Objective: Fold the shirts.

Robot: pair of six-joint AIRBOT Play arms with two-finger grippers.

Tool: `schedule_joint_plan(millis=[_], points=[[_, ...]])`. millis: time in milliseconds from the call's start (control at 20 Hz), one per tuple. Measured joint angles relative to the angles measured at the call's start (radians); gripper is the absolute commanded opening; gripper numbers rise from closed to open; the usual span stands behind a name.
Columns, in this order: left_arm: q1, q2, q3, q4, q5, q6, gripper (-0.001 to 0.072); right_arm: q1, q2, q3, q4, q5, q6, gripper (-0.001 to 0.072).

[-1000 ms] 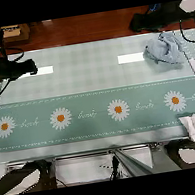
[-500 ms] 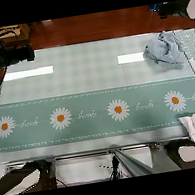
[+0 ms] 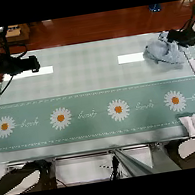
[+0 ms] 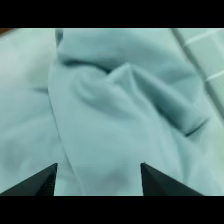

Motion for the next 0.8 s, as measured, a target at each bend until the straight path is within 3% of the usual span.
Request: schedule_joint_plan(millis=[50,100,150,200,300,350,400,550,800], points=[[-0.001,0.0,0.0,0.0,-0.019,0.0,0.0718,-0.002,-0.025,0.0,0.015,0.011,-0.009,0.0584],[-0.001,0.0,0.0,0.0,-0.039,0.0,0.0718,-0.003,-0.046,0.0,0.024,0.021,-0.014,0.0497],[-0.002,0.0,0.0,0.0,-0.052,0.0,0.0717,-0.004,-0.066,0.0,0.037,0.031,-0.019,0.0207],[-0.002,0.0,0.0,0.0,-0.068,0.0,0.0718,-0.004,-0.083,0.0,0.051,0.044,-0.024,0.0017],[-0.002,0.001,0.0,0.0,-0.084,0.0,0.0689,-0.005,-0.092,0.001,0.088,0.058,-0.039,0.0018],[-0.003,0.004,0.003,0.0,-0.092,0.001,0.0564,-0.005,-0.081,0.001,0.109,0.07,-0.06,0.0018],[-0.007,0.009,0.012,0.0,-0.098,0.0,0.0501,-0.005,-0.061,0.005,0.132,0.084,-0.089,0.0018],[-0.031,0.032,0.075,0.0,-0.137,0.016,0.0502,-0.005,0.062,0.039,0.227,0.079,-0.211,0.0017],[-0.081,0.092,0.276,-0.001,-0.17,0.057,0.051,0.007,0.387,0.113,0.532,0.067,-0.414,0.0017]])
